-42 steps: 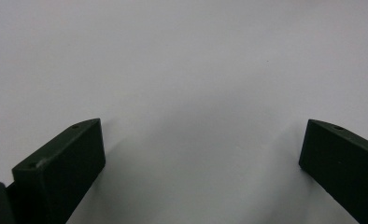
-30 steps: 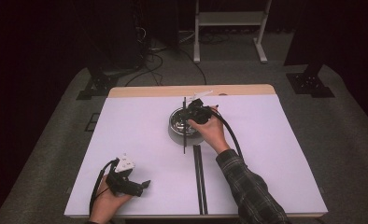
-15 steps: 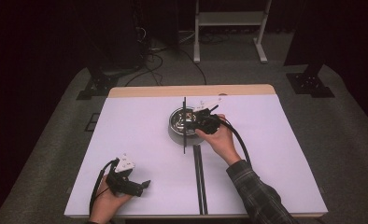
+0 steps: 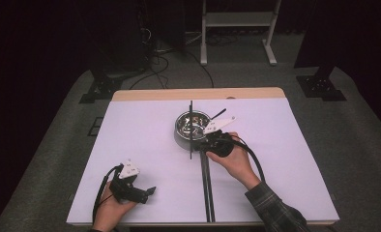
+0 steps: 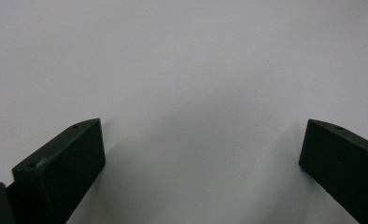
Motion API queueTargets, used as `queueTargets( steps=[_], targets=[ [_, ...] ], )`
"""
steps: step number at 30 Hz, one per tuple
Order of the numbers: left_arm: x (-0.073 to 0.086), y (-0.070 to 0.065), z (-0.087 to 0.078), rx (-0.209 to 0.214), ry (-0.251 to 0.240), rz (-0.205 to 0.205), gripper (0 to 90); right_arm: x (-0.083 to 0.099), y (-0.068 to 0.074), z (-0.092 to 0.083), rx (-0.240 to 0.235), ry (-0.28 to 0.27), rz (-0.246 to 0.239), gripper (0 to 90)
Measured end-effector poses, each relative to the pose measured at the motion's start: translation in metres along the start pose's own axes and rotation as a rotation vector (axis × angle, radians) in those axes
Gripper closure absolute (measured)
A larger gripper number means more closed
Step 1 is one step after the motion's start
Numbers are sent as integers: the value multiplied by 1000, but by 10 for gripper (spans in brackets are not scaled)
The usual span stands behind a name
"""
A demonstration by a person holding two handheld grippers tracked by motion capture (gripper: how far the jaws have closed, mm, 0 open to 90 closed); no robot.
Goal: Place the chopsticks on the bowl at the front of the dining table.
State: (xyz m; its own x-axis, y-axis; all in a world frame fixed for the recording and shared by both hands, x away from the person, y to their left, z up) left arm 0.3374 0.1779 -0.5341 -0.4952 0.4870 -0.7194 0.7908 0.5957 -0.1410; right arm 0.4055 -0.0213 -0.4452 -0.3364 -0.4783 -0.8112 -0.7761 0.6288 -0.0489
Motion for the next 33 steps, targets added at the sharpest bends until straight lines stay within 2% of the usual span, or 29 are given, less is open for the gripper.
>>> queueTargets(
  steps=[8,15,23,33],
  targets=[
    [0,0,0,0,-1,0,0,12,20,-7,-42,7,-33,894],
    [0,0,0,0,0,1,0,26,38,2,-66,58,-78,894],
    [0,0,0,1,-1,-1,0,37,35,15,-51,102,-95,892],
    [0,0,0,0,1,2,0,36,28,20,-29,98,-86,893]
  ],
)
Point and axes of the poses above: each handheld gripper's, and its own axes: z roughly forward along the jaws, x roughly out of its underside, y roughly to its left, the point moved 10 cm from there along z, roughly forward along the jaws, and after that the axes turned 13 degrees about x, right-handed, at the moved point
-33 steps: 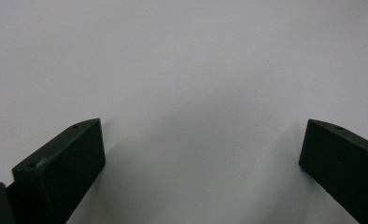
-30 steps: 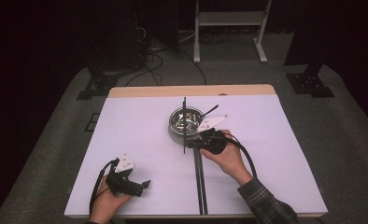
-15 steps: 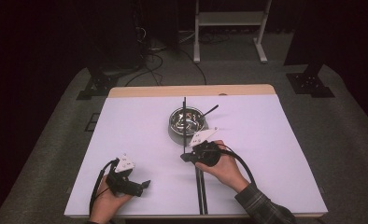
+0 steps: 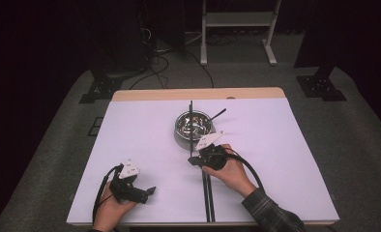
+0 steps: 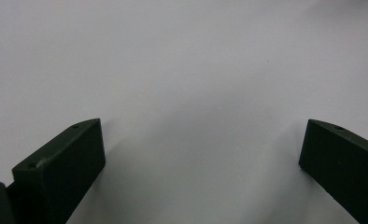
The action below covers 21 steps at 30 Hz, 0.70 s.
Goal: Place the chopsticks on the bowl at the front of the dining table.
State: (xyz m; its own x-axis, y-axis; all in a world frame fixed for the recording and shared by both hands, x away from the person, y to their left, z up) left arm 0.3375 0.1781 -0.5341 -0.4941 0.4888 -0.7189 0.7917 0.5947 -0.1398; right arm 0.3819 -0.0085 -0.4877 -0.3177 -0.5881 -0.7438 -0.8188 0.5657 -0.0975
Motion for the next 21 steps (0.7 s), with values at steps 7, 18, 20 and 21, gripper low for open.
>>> queueTargets(
  steps=[7,18,20,21],
  targets=[
    [0,0,0,0,1,1,0,-1,-6,1,14,-7,7,893],
    [0,0,0,-1,0,1,0,-2,-13,6,32,-9,17,894],
    [0,0,0,0,0,0,0,-2,-14,6,35,-10,18,894],
    [0,0,0,-1,0,1,0,-3,-15,7,35,-10,20,894]
  ],
)
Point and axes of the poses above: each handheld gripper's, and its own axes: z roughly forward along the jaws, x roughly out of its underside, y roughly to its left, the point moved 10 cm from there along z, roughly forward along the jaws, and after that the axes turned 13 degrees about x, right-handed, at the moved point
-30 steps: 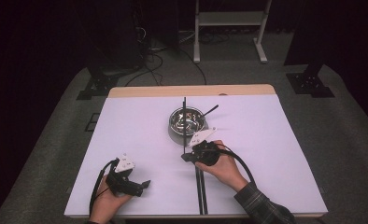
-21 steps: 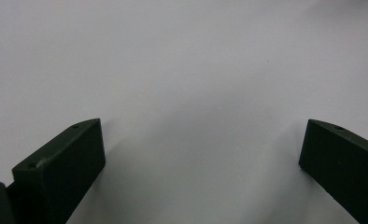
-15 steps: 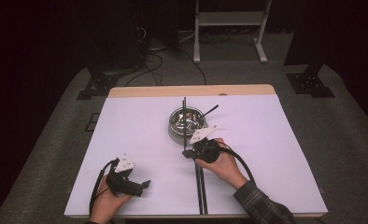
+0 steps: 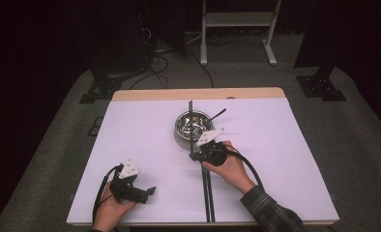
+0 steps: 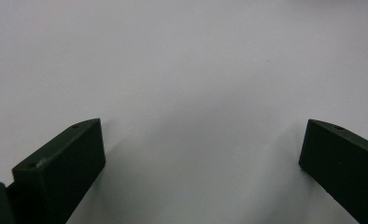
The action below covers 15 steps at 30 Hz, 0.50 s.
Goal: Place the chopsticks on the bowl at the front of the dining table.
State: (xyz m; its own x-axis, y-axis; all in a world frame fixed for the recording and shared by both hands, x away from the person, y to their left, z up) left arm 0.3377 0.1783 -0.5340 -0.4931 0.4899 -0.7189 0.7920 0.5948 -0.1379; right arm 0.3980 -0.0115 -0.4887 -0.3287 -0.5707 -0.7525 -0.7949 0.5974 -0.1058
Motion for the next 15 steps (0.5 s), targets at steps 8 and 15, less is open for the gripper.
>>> queueTargets(
  steps=[8,15],
  targets=[
    [0,0,0,0,0,0,0,-1,-3,2,12,-2,5,893],
    [0,0,0,1,0,-1,0,-2,-4,0,14,-9,11,883]
  ],
)
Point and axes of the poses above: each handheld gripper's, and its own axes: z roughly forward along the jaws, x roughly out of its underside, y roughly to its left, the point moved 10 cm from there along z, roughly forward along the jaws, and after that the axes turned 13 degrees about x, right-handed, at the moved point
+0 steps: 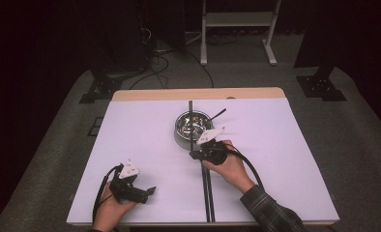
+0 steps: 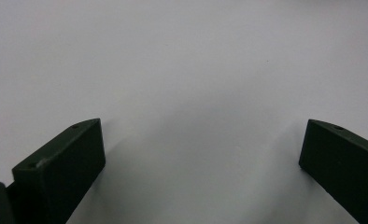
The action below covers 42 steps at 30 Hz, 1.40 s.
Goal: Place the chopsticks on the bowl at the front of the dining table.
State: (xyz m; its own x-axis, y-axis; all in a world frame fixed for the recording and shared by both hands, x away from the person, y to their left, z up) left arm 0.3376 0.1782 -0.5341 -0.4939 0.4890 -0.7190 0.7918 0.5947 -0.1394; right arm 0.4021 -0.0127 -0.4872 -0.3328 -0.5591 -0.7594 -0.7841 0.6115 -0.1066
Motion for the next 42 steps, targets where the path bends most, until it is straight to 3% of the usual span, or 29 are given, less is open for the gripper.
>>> queueTargets(
  steps=[8,18,30,42],
  targets=[
    [0,0,0,-1,0,2,0,0,2,-12,-11,-15,1,797],
    [0,0,0,1,0,-1,0,7,-7,-27,14,-18,29,653],
    [0,0,0,1,-2,-2,0,18,-23,-46,76,-20,59,376],
    [0,0,0,0,-1,-1,0,34,-38,-65,116,-20,95,343]
  ],
)
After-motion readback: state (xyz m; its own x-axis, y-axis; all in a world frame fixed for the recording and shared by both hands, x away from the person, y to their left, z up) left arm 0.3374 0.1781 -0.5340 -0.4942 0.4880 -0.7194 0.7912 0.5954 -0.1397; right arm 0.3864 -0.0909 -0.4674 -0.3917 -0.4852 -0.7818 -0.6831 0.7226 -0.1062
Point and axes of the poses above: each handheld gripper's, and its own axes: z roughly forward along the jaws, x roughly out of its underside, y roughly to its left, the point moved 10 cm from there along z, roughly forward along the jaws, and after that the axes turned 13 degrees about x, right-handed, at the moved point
